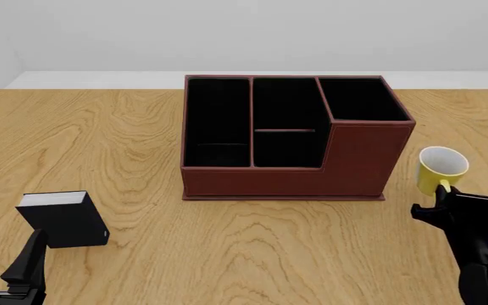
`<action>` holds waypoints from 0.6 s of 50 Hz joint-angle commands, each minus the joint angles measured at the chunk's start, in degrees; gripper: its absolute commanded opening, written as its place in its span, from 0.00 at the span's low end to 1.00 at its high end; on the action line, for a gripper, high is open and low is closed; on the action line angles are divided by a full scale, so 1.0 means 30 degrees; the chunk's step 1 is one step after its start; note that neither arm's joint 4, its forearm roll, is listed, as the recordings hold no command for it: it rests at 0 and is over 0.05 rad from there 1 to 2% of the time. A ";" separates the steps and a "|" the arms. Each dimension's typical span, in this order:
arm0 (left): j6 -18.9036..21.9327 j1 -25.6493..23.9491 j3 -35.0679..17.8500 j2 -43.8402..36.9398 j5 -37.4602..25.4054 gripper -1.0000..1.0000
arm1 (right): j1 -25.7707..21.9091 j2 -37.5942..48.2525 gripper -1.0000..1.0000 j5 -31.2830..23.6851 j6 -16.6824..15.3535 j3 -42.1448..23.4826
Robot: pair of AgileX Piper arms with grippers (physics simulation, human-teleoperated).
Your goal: Pick up the yellow and white mug and place it to the right of the caddy.
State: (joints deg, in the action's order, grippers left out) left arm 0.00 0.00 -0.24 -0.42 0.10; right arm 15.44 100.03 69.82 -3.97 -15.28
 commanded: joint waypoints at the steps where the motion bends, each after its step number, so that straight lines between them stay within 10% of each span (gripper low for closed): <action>1: 0.0000 0.0000 0.0000 0.0000 0.0000 1.00 | 0.0001 0.0474 0.00 0.0027 0.0131 -0.0247; 30: 0.0000 0.0000 0.0000 0.0000 0.0000 1.00 | 0.0100 0.1339 0.00 0.0027 -0.0044 -0.0567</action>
State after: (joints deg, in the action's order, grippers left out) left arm 0.00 0.00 -0.24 -0.42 0.10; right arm 15.65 103.36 69.82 -4.40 -16.54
